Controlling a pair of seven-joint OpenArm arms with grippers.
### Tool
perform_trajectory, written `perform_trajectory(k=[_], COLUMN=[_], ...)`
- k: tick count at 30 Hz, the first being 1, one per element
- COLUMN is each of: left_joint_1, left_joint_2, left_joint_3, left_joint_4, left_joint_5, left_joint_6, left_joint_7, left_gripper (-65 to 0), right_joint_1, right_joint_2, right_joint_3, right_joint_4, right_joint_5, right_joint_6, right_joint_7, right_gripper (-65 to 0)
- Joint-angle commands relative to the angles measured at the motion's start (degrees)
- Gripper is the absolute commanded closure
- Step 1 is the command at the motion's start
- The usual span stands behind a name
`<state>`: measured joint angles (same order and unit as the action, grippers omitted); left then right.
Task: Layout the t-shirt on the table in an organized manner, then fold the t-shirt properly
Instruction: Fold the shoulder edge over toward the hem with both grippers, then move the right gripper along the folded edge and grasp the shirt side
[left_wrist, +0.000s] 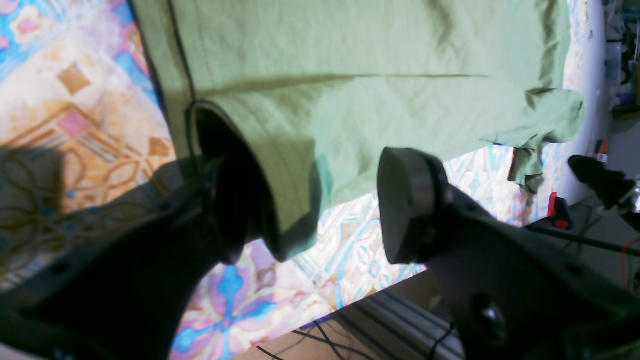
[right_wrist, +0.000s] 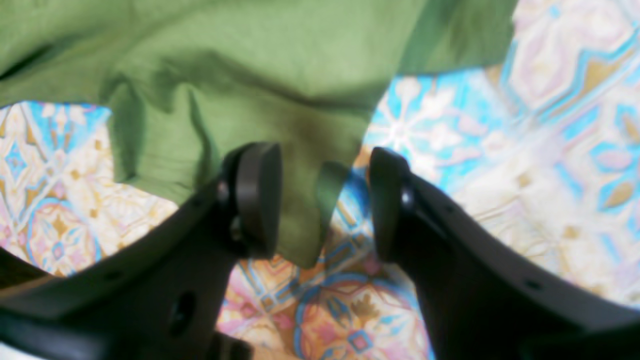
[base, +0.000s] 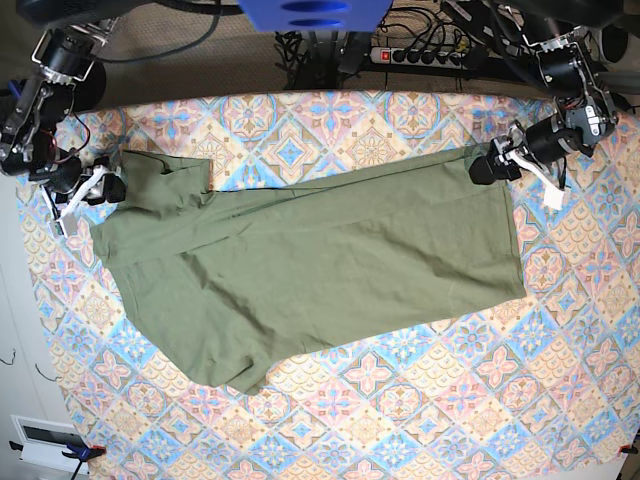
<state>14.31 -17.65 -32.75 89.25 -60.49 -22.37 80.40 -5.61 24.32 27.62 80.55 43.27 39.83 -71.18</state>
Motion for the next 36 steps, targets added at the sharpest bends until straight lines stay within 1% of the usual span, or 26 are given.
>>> perform_trajectory(k=[1, 3, 5, 10, 14, 18, 20, 21, 25, 27, 28, 30, 33, 36], left_joint_1=[-0.3, -0.3, -0.3, -0.4, -0.5, -0.5, -0.5, -0.5, -0.6, -0.6, -0.6, -0.7, -0.7, -0.7], left_joint_2=[-1.4, -1.5, -1.6, -1.6, -1.6, -1.6, -1.6, -1.6, -1.4, -1.4, -1.4, -1.4, -1.4, -1.4], left_joint_3=[-0.3, -0.3, -0.3, -0.3, -0.3, -0.3, -0.3, -0.3, -0.3, -0.3, -0.3, -0.3, -0.3, -0.3], left_joint_4=[1.0, 1.0, 1.0, 1.0, 1.0, 1.0, 1.0, 1.0, 1.0, 1.0, 1.0, 1.0, 1.0, 1.0], left_joint_5=[-1.3, -1.4, -1.4, -1.4, -1.4, -1.4, -1.4, -1.4, -1.4, -1.4, -1.4, -1.4, -1.4, -1.4], left_joint_6=[-0.2, -0.2, -0.3, -0.3, -0.3, -0.3, -0.3, -0.3, -0.3, -0.3, -0.3, -0.3, -0.3, -0.3], left_joint_7=[-0.4, -0.4, -0.4, -0.4, -0.4, -0.4, -0.4, -0.4, -0.4, -0.4, -0.4, -0.4, -0.4, -0.4], left_gripper=[-38.4, -38.4, -38.4, -38.4, -38.4, -38.4, -38.4, -38.4, -38.4, -38.3, -38.3, -38.3, -38.3, -38.3], right_joint_1=[0.6, 0.6, 0.6, 0.4, -0.1, -2.8, -3.8, -4.5, -5.1, -4.8, -4.6, -4.6, -4.6, -1.7], right_joint_2=[1.3, 1.3, 1.3, 1.3, 1.2, 1.2, 1.2, 1.2, 1.2, 1.2, 1.2, 1.2, 1.2, 1.2], right_joint_3=[0.3, 0.2, 0.0, -4.5, -6.4, -8.7, -8.9, -8.9, -8.9, -8.6, -8.2, -5.5, -1.5, -0.2], right_joint_4=[-0.6, -3.0, -4.6, -8.0, -7.4, -7.4, -7.4, -7.2, -5.0, -3.8, -3.1, -1.0, 1.0, 2.4], right_joint_5=[0.7, 0.7, 0.7, 0.7, 0.7, 0.7, 0.7, 0.7, 0.8, 0.9, 1.2, 2.5, 6.7, 10.3], right_joint_6=[0.2, 0.2, 0.2, 0.2, 0.2, 0.2, 0.2, 0.2, 0.2, 0.2, 0.2, 0.2, 0.2, 0.2], right_joint_7=[1.2, 2.9, 3.3, 3.7, 3.2, 3.4, 3.2, 3.1, 3.0, 1.9, 1.1, 0.7, 0.3, 0.3], right_gripper=[-27.9, -28.0, -28.0, -27.9, -27.9, -27.6, -25.0, -22.1, -7.4, -2.6, -2.3, -2.2, -2.2, -2.2])
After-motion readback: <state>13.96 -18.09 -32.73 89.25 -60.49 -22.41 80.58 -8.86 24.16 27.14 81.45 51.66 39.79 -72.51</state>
